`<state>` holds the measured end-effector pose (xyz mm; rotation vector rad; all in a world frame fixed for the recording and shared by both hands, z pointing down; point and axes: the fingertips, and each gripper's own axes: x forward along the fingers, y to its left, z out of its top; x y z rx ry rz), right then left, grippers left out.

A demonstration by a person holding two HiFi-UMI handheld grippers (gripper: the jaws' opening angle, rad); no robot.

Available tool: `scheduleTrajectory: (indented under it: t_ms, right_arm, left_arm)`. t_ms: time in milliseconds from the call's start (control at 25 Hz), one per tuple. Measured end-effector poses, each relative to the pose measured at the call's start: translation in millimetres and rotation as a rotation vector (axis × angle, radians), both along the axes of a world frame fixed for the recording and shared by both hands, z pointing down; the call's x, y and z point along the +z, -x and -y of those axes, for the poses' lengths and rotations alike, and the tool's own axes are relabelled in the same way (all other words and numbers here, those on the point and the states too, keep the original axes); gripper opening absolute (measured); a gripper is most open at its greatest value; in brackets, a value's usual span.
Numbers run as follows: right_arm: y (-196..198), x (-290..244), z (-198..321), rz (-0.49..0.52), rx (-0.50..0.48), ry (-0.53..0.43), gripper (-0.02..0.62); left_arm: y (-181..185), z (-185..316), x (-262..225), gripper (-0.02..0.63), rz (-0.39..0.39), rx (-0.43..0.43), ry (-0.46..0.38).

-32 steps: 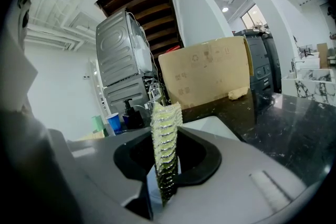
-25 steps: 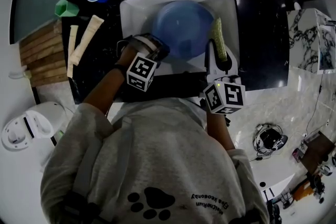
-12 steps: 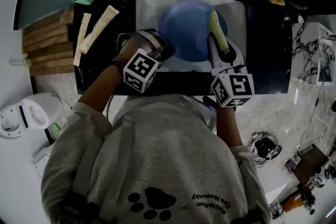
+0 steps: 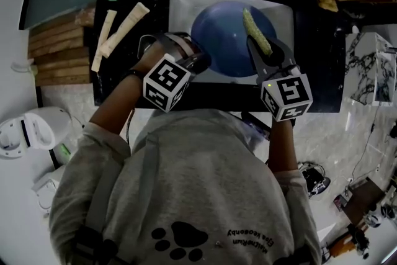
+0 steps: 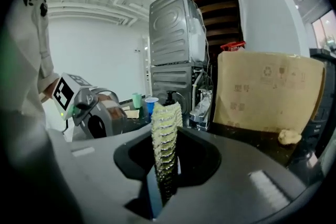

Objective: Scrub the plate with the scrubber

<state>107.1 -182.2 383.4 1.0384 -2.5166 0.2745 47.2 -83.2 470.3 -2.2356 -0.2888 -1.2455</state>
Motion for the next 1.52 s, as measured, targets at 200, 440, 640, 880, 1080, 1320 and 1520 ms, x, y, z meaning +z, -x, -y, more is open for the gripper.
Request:
scheduleTrajectory:
  t_ms: [200,440,640,880,1080,1320,1520]
  right_arm:
    - [14,-4,-6,-0.147,-0.156,-0.013,0.069]
    - [28,22,-12,-0.420,-0.335,-0.012,0.069]
    - [50,36,-21,-0.618,-0.487,-0.091,0.069]
    - [62,51,-30,-0.756,-0.640,-0.103,0.067]
    - [63,61,-33,-0.810,-0.708,-0.067,0.067]
    - [65,62,-48,-0.828,-0.802,0.033,0.067]
    - [64,62,-61,-0.834,-0.848,0.087,0.066]
  left_arm:
    - [3,-10,-8,0.020,0.021,0.040,-0.004]
    - [0,-17,-26,0.020,0.019,0.098,-0.042]
    - [1,-27,-30,0.018,0.037,0.143,-0.048]
    - [3,-34,-33,0.020,0.059,0.182,-0.062]
    - [2,-32,-36,0.020,0.064,0.196,-0.076]
    - [2,-28,-38,0.026,0.070,0.218,-0.100]
    - [2,-26,-41,0.032,0.055,0.218,-0.125]
